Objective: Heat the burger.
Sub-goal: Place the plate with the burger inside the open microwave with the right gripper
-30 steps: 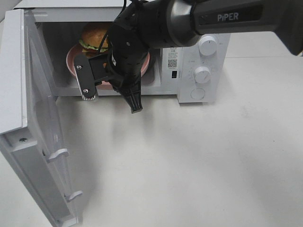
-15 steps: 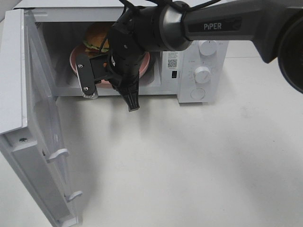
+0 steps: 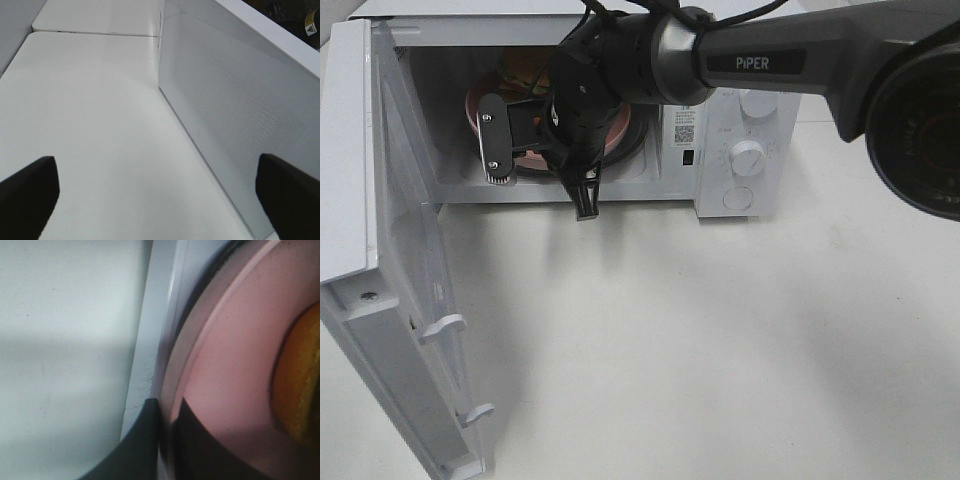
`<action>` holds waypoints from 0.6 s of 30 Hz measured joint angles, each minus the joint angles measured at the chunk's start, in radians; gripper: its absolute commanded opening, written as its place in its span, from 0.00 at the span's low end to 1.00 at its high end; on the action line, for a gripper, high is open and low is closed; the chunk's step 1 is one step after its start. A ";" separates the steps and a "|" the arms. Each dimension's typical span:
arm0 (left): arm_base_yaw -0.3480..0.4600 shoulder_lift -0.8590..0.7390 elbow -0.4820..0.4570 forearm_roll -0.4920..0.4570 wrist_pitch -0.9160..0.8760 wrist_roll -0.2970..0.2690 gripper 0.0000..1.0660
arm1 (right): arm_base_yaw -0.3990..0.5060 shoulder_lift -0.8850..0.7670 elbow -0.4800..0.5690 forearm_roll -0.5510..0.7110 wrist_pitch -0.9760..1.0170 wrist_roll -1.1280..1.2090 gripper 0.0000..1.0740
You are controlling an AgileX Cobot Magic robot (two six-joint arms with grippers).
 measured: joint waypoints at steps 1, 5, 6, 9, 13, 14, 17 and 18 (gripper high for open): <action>0.000 0.000 0.000 0.000 0.000 0.000 0.94 | -0.001 0.007 -0.015 0.008 -0.001 0.000 0.00; 0.000 0.000 0.000 0.000 0.000 0.000 0.94 | -0.002 0.016 -0.025 0.019 -0.006 0.000 0.01; 0.000 0.000 0.000 0.000 0.000 0.000 0.94 | -0.002 0.019 -0.027 0.029 -0.010 0.000 0.01; 0.000 0.000 0.000 0.000 0.000 0.000 0.94 | -0.005 0.022 -0.027 0.035 -0.017 0.000 0.03; 0.000 0.000 0.000 0.000 0.000 0.000 0.94 | -0.006 0.024 -0.028 0.036 -0.019 0.000 0.05; 0.000 0.000 0.000 0.000 0.000 0.000 0.94 | -0.006 0.024 -0.028 0.038 -0.019 0.000 0.08; 0.000 0.000 0.000 0.000 0.000 0.000 0.94 | -0.007 0.029 -0.028 0.035 -0.021 0.001 0.13; 0.000 0.000 0.000 0.000 0.000 0.000 0.94 | -0.007 0.029 -0.028 0.035 -0.021 0.001 0.13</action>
